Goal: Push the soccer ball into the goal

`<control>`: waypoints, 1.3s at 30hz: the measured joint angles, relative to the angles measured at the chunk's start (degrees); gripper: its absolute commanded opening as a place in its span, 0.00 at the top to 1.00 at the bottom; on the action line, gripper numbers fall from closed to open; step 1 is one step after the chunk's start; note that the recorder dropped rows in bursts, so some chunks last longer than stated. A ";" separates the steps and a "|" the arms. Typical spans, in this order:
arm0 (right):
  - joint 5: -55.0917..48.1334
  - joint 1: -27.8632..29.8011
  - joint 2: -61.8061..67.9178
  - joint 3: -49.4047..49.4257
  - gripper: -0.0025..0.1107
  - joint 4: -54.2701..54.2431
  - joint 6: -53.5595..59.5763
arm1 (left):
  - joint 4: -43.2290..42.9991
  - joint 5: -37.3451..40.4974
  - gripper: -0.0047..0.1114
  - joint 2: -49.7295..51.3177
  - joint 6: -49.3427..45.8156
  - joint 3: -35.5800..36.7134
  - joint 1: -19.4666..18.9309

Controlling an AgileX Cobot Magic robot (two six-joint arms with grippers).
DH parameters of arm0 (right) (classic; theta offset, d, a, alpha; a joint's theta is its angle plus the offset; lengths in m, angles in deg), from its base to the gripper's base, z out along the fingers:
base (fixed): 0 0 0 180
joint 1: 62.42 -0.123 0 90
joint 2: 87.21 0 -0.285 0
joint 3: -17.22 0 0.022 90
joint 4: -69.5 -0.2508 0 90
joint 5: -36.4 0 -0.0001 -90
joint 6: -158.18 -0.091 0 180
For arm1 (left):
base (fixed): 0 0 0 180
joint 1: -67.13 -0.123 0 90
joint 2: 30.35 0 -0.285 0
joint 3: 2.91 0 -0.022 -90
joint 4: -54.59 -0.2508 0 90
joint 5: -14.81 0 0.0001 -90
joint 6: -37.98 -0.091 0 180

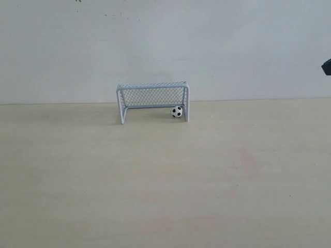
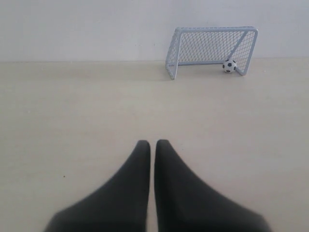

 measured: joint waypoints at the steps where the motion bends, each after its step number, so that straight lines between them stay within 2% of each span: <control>1: -0.30 0.00 -0.43 0.74 0.98 -0.52 -0.85 | 0.00 0.00 0.92 0.00 0.00 0.00 0.00; 8: 2.75 0.12 -8.31 13.46 0.98 -8.34 1.59 | 0.00 0.00 0.92 0.00 0.00 0.00 0.00; 11: 3.06 0.12 -17.57 24.49 0.98 -17.02 8.14 | 0.00 0.00 0.92 0.00 0.00 0.00 0.00; 15: 3.19 0.12 -29.16 34.47 0.98 -20.46 11.15 | 0.00 0.00 0.92 0.00 0.00 0.00 0.00; 22: 0.89 0.12 -38.98 36.25 0.98 -21.02 11.15 | 0.00 0.00 0.92 0.00 0.00 0.00 0.00; 39: 6.27 0.19 -42.77 36.25 0.98 -20.80 13.78 | 0.00 0.00 0.92 0.00 0.00 0.00 0.00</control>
